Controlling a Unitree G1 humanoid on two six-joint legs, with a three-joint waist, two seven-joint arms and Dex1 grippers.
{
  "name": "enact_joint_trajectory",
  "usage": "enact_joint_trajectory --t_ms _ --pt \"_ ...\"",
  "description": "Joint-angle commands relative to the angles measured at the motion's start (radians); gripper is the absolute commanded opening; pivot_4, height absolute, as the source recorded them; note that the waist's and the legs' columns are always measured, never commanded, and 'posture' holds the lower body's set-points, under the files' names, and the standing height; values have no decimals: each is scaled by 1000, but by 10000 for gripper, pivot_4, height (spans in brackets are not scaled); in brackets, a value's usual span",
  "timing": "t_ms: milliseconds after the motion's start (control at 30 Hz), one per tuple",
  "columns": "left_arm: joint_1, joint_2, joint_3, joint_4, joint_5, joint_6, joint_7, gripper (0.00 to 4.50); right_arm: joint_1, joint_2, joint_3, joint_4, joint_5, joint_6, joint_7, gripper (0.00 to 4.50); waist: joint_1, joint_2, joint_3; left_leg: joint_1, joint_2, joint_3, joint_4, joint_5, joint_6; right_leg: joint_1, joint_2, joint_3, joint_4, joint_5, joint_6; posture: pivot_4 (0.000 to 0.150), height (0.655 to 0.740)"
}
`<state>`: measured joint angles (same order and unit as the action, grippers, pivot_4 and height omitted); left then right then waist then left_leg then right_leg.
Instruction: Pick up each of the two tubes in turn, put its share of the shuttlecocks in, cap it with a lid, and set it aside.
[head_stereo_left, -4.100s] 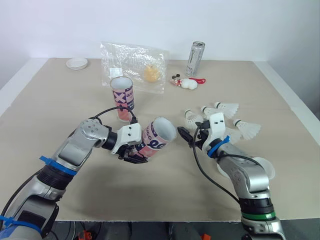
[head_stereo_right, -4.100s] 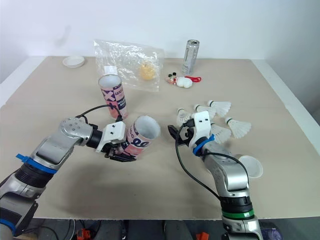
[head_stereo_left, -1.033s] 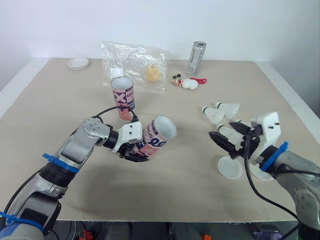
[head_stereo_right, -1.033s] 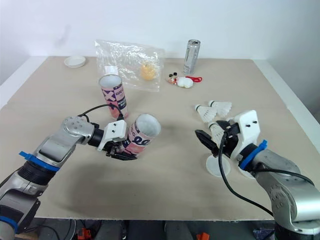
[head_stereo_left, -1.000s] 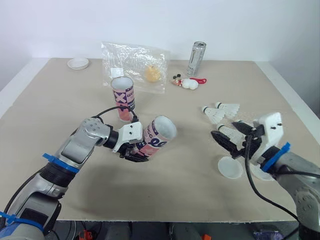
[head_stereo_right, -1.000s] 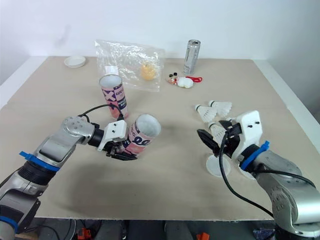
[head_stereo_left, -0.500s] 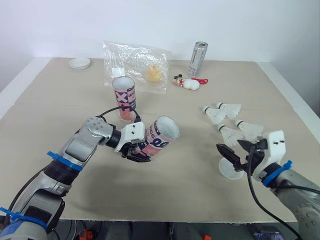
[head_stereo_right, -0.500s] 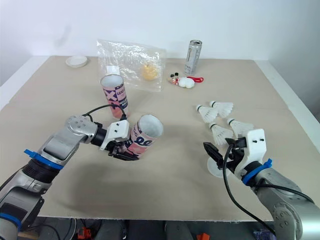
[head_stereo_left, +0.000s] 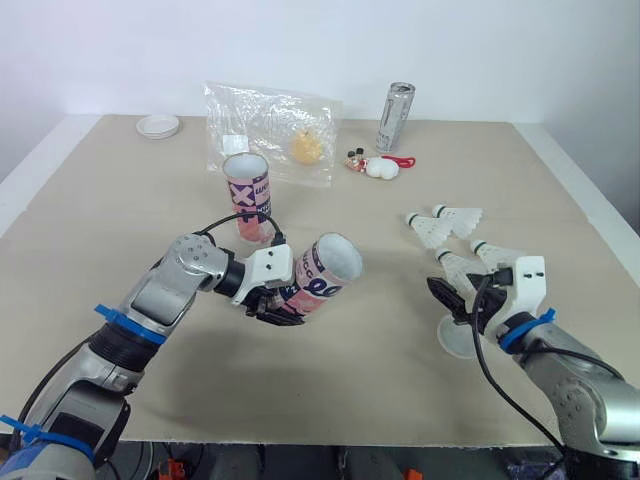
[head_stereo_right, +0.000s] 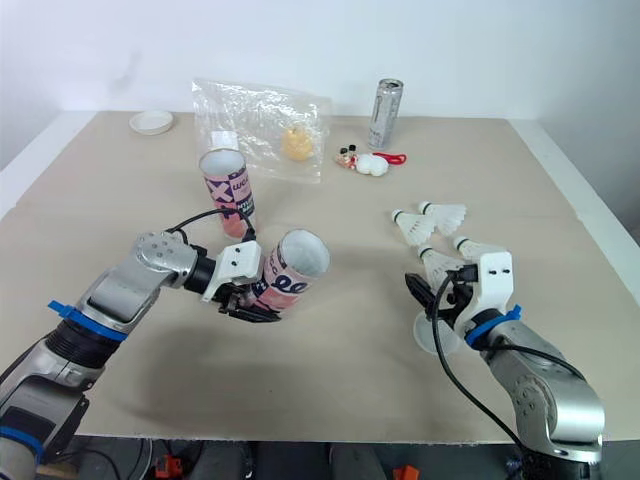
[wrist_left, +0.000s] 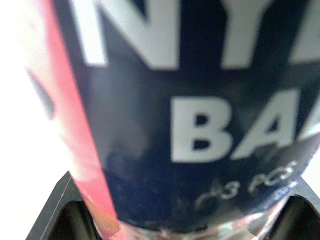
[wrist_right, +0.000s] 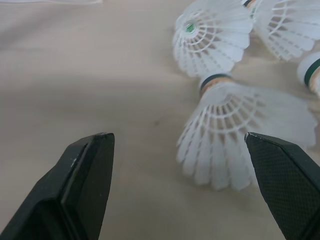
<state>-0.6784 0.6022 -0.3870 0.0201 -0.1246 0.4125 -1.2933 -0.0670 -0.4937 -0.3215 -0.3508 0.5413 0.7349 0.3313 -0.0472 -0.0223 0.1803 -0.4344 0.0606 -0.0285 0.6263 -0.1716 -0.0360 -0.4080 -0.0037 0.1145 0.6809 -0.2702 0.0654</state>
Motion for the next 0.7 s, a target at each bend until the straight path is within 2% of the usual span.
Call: enact_joint_trajectory --t_ms 33,300,400,467,500,567,667,700 --pt "-2 2 8 -45 0 1 10 29209 -43 12 -4 38 -10 -47 7 44647 0 0 0 0 0 0 0 0 0 0 0 0 0 0 0 1500 7400" --pt "19 11 12 -66 0 12 29 29209 -105 15 39 125 -41 -73 40 44647 0 0 0 0 0 0 0 0 0 0 0 0 0 0 0 1500 7400" --pt "21 11 14 -66 1 13 36 29209 -127 19 50 154 -55 -85 38 36935 0 0 0 0 0 0 0 0 0 0 0 0 0 0 0 1500 7400" --pt "23 12 14 -66 1 14 39 29209 -135 20 54 164 -62 -92 37 27386 0 0 0 0 0 0 0 0 0 0 0 0 0 0 0 1500 7400" --pt "23 12 15 -67 0 15 40 29209 -136 21 55 165 -64 -94 39 20781 0 0 0 0 0 0 0 0 0 0 0 0 0 0 0 1500 7400" --pt "23 12 14 -67 0 15 41 29209 -141 21 55 167 -67 -101 43 14494 0 0 0 0 0 0 0 0 0 0 0 0 0 0 0 1500 7400" --pt "20 11 14 -60 0 13 43 29209 -145 16 58 169 -75 -107 46 1474 0 0 0 0 0 0 0 0 0 0 0 0 0 0 0 1500 7400" --pt "18 10 13 -57 0 11 43 29209 -145 12 59 168 -78 -108 48 659 0 0 0 0 0 0 0 0 0 0 0 0 0 0 0 1500 7400"
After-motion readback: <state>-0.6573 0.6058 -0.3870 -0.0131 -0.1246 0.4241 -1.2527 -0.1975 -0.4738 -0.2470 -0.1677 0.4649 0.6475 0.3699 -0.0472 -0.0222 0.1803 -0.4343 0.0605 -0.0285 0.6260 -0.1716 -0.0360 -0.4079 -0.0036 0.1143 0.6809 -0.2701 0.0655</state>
